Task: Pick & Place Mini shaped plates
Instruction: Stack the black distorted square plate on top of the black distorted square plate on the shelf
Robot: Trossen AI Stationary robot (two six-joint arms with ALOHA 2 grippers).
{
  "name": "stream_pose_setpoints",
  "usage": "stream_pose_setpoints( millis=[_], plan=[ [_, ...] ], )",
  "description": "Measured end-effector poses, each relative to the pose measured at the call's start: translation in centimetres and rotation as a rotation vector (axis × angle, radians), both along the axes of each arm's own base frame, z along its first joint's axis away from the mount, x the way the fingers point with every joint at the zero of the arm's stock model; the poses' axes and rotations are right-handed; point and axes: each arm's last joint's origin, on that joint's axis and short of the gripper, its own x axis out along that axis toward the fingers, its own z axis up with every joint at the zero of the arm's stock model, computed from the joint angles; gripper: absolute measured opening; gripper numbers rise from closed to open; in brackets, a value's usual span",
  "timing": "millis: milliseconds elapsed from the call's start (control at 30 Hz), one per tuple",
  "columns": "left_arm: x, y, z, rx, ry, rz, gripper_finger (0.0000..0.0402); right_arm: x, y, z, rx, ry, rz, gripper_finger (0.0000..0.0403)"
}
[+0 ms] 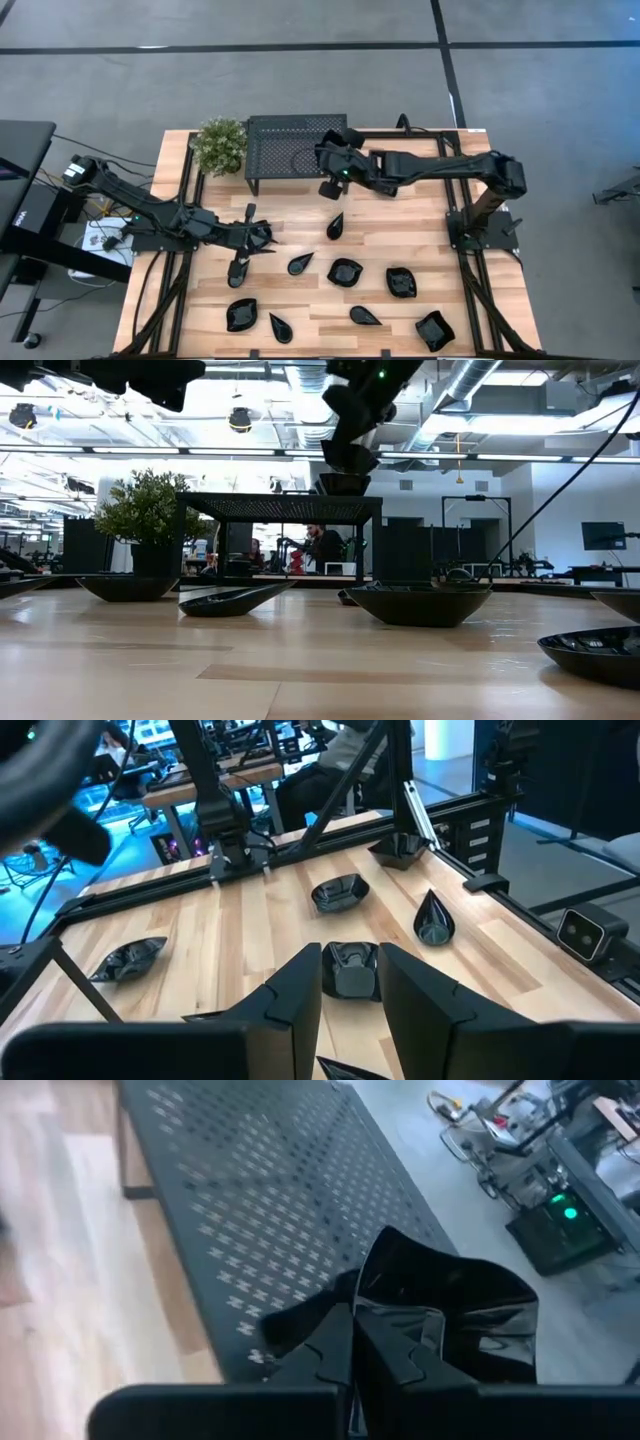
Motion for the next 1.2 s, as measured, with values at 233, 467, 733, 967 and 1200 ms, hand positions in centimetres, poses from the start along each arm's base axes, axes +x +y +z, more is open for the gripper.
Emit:
stream_pose_setpoints(
  millis=[233,467,733,967,1200],
  plan=[
    [0.0,0.0,0.0,0.0,0.0,0.0,0.0104,0.21,-0.48,-0.3,-0.014,0.035,0.042,0.0012],
    [0.0,0.0,0.0,0.0,0.0,-0.001,0.0104,0.28,-0.74,-0.32,0.036,0.018,0.09,0.0023],
    [0.0,0.0,0.0,0.0,0.0,-0.001,0.0104,0.27,-0.79,-0.34,-0.133,0.178,0.243,0.0016],
    [0.0,0.0,0.0,0.0,0.001,-0.001,0.0104,0.05,-0.81,-0.6,-0.144,0.231,0.262,0.0017],
    [0.0,0.0,-0.01,0.0,0.001,-0.001,0.0104,-0.2,-1.0,-0.82,-0.122,0.247,0.23,0.0062]
  ],
)
